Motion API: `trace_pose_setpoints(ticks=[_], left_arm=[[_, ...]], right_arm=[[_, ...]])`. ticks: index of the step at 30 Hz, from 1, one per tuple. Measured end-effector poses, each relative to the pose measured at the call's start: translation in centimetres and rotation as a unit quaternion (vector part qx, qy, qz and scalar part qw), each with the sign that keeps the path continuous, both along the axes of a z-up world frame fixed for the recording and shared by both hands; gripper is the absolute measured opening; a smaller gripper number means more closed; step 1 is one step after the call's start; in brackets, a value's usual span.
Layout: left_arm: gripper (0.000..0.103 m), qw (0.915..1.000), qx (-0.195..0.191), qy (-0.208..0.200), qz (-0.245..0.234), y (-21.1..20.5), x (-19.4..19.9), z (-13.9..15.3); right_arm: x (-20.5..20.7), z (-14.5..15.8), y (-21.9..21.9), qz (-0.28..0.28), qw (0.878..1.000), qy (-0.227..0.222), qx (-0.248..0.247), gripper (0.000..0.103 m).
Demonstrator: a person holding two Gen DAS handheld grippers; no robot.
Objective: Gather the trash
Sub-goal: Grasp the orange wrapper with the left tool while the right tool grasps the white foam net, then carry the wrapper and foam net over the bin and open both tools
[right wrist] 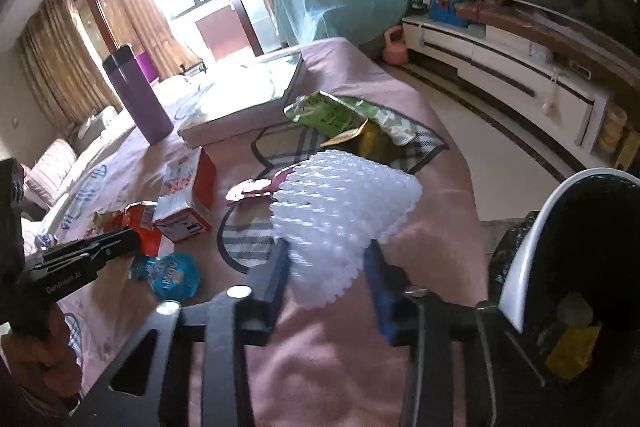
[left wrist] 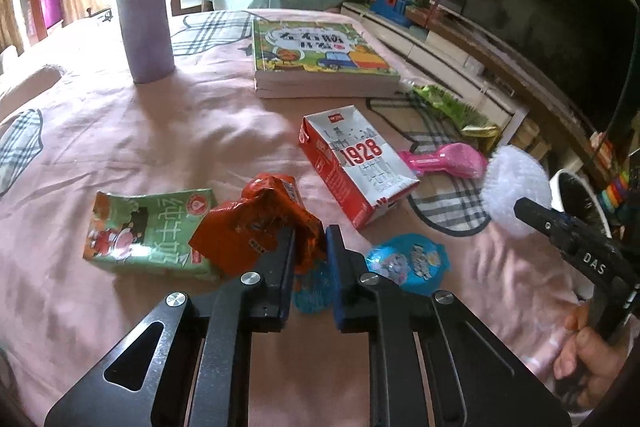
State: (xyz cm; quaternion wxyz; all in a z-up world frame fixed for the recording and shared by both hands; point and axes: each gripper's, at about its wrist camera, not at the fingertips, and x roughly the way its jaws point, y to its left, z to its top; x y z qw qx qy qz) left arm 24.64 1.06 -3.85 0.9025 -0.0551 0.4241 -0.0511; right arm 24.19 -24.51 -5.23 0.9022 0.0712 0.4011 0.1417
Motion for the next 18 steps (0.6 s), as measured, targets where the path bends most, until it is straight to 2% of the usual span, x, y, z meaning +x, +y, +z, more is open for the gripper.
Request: trace_pose_setpoints(ticks=[1, 2, 9, 18], left_arm=[[0.013, 1.0000, -0.008, -0.002, 0.000, 0.2, -0.4, 0.2], [0.013, 0.9999, -0.016, -0.004, -0.001, 0.3, -0.7, 0.4], [0.012, 0.9981, -0.054, -0.021, -0.020, -0.3, -3.5, 2.1], [0.012, 0.9941, -0.073, -0.033, -0.073, -4.3, -6.3, 3.6]], right_arm=[[-0.4, 0.3, -0.2, 0.000, 1.000, -0.005, 0.005, 0.015], [-0.6, 0.6, -0.2, 0.001, 1.000, -0.008, 0.009, 0.013], [-3.1, 2.1, -0.6, 0.003, 0.999, -0.031, 0.035, 0.012], [-6.1, 2.9, -1.6, 0.008, 0.998, -0.035, 0.061, 0.012]])
